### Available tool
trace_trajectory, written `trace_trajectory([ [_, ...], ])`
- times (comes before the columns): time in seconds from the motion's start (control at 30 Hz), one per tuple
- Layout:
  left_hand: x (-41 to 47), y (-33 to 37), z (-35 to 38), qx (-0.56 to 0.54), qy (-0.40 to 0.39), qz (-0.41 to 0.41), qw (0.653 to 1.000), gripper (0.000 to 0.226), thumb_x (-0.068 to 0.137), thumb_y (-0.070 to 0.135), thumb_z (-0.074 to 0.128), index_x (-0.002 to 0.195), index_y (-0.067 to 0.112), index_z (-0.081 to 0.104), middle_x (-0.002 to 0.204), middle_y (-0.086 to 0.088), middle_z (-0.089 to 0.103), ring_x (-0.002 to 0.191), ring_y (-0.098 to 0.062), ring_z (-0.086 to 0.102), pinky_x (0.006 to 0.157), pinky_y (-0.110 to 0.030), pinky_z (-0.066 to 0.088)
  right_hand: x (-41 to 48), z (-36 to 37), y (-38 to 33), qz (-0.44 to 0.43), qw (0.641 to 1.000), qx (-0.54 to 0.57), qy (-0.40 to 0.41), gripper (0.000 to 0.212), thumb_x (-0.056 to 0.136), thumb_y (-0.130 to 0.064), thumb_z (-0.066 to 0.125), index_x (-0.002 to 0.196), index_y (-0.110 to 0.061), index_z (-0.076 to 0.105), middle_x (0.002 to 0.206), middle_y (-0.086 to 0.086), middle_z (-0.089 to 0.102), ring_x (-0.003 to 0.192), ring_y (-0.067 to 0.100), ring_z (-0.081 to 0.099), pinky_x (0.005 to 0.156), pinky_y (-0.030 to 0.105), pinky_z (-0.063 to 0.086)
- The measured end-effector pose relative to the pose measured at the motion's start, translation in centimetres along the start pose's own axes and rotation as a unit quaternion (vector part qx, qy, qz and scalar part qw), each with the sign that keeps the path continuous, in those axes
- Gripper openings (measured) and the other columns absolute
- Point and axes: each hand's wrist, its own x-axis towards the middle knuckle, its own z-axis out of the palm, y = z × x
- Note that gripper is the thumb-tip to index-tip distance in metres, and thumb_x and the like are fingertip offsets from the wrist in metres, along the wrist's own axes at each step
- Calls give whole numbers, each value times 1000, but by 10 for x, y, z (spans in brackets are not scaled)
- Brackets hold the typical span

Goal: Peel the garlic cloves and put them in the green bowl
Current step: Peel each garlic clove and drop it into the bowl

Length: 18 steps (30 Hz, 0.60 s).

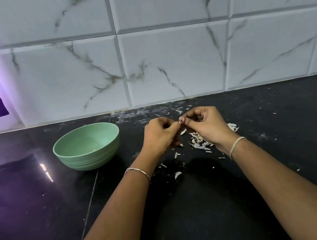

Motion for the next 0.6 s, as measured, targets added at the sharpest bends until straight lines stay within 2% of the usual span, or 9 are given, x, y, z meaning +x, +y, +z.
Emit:
trace_trajectory([
  [0.13,1,2,-3,2,5,-5,1000,18,91,9,55,75,4,63,64,-9,59,54,-17,59,54,-31,59,2,-4,-2,58,992,109,1,5,87,-7,69,82,-7,70,71,4,68,60,5,62,60,16,52],
  [0.27,2,3,-5,-19,8,-36,999,24,97,18,44,80,6,56,75,-5,55,51,-17,58,54,-36,58,3,-6,1,77,990,122,-4,8,90,-5,64,92,-2,72,74,3,70,61,5,61,62,16,53],
  [0.37,2,4,-7,-26,-27,-35,999,28,98,34,53,88,9,58,80,-5,58,56,-17,59,52,-35,58,1,-5,0,68,991,114,-10,8,87,-1,66,88,-7,72,77,3,72,64,5,64,60,16,52],
  [0.53,6,5,-17,45,-23,24,998,11,91,18,67,88,10,59,77,-5,61,57,-12,63,53,-26,57,-1,-2,-4,53,990,131,-10,12,85,1,69,93,-7,72,82,8,74,66,8,65,62,17,54],
  [0.6,8,10,-27,86,-19,41,995,9,91,17,67,87,13,60,79,-6,64,58,-13,64,56,-30,59,-3,0,-7,48,989,137,-27,18,88,1,65,101,-10,71,87,9,74,67,8,65,65,18,56],
])
